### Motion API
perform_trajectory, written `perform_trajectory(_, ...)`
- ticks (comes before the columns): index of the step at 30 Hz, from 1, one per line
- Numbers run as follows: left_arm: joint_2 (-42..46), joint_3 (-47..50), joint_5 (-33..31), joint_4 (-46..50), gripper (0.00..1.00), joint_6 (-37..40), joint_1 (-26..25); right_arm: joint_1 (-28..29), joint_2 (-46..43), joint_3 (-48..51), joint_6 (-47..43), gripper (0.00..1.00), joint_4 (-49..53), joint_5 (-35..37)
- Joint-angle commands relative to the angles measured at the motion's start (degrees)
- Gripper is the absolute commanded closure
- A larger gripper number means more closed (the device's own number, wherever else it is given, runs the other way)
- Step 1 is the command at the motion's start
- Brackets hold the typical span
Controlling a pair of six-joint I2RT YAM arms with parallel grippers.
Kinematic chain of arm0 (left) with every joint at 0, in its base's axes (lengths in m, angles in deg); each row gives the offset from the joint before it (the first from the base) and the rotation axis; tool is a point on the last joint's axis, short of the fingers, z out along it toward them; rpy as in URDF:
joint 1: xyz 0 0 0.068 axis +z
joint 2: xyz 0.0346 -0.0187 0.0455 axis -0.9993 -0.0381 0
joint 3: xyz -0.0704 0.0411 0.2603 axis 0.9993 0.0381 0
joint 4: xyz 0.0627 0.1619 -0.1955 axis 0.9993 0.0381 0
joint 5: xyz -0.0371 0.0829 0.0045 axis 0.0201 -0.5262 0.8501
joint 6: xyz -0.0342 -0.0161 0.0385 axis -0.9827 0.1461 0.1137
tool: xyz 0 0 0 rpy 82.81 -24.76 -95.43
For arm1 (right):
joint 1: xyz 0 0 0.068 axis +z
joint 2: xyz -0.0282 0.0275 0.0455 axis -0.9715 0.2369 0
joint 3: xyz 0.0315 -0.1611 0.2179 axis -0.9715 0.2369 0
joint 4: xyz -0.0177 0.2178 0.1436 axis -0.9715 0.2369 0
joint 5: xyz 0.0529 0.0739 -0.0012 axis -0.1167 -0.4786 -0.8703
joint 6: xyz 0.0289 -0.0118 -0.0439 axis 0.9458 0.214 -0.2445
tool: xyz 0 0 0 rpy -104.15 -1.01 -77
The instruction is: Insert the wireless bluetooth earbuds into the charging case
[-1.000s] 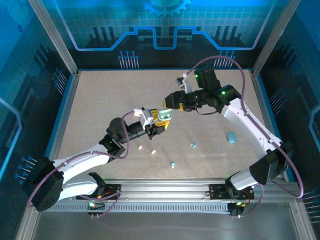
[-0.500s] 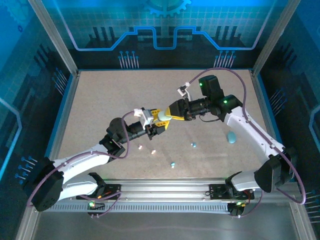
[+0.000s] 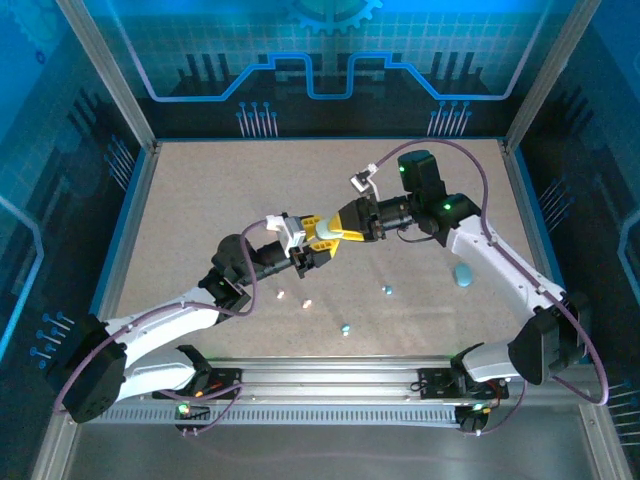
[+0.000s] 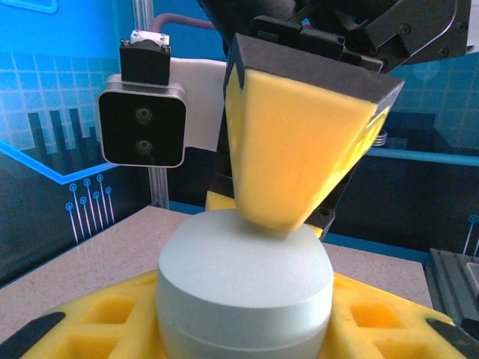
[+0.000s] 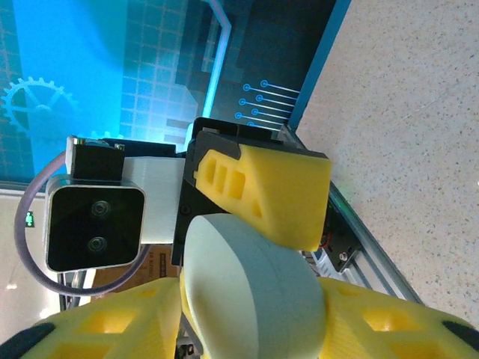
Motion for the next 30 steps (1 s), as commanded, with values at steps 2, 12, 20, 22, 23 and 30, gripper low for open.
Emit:
perform_trajectory(2,-0.72,-2.12,2.28,-2.78,0.58,-1.43,-0.38,-0.31,0.98,1.81,3.24,0.58,-5.15,-3.18)
perform_trajectory(12,-1.52,-2.70,0.55,-0.45,0.53,-0.77,-0.36,-2.30,-0.26,3.05,4.11,0.84,-5.57,-0.38)
perform_trajectory(20,-1.18,-2.49,-1.96,3.05,0.34,0.67,-0.39,-4.56,-3.86,5.75,7.90,0.91,-11.08,4.48)
perform_trajectory(22,-0.81,-2.04,-2.58,4.08,0.29,1.12,-0.38,-5.85,-4.54,6.70,8.27,0.90,-11.75,7.11)
perform_trajectory(23,-0.42,-1.85,-3.12,4.93,0.28,1.32,-0.35,-6.62,-4.96,7.45,8.33,0.90,-12.08,9.05)
perform_trajectory(30,4.83,-0.80,-11.95,13.02,0.21,-0.78,-0.28,-12.53,-1.63,13.17,7.00,0.88,-12.93,25.44)
